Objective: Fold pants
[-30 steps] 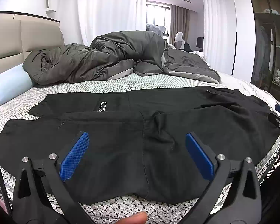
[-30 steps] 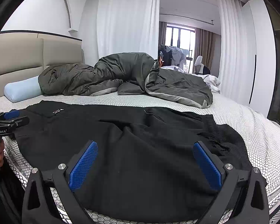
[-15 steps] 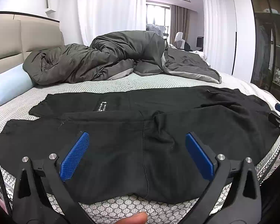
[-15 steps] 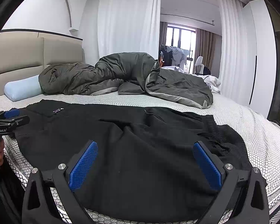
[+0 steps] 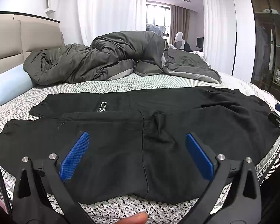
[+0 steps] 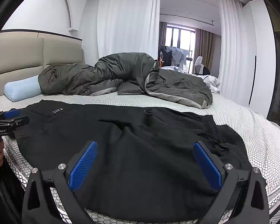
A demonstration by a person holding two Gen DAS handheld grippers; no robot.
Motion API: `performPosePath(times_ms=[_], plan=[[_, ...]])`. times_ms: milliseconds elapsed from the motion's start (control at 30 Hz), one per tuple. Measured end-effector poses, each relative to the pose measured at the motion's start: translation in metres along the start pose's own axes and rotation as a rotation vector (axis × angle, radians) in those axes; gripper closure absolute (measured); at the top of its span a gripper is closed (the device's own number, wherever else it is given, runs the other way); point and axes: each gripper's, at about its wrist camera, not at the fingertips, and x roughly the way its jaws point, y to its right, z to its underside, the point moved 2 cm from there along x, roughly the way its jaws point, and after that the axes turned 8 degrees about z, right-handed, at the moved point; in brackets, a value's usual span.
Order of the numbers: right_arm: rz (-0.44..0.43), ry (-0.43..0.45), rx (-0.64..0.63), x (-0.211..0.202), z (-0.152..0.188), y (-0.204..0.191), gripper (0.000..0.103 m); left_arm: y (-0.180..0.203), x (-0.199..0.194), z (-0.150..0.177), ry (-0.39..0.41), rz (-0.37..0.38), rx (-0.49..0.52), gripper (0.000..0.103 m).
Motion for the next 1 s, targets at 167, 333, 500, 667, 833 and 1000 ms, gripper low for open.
performPosePath(times_ms=[167, 333, 500, 667, 833, 1000], plan=[[0.005, 0.0, 0.004, 0.0, 0.001, 0.002, 0.0, 0.0, 0.0, 0.0, 0.0, 0.001, 0.001, 0.001], [0.008, 0.008, 0.038, -0.003, -0.004, 0.012, 0.0, -0.004, -0.005, -0.003, 0.002, -0.002, -0.01, 0.001], [0.021, 0.002, 0.058, -0.004, -0.014, 0.033, 0.0, -0.024, -0.013, -0.007, -0.01, 0.021, -0.125, 0.001], [0.022, -0.016, 0.062, -0.008, -0.029, 0.06, 0.0, -0.065, -0.037, -0.012, -0.002, 0.004, -0.27, 0.001], [0.023, -0.078, 0.069, -0.011, -0.03, 0.089, 0.0, -0.123, -0.066, -0.01, 0.012, -0.064, -0.429, 0.001], [0.012, -0.129, 0.163, -0.013, -0.017, 0.122, 0.0, -0.194, -0.088, 0.007, 0.021, -0.103, -0.649, 0.001]])
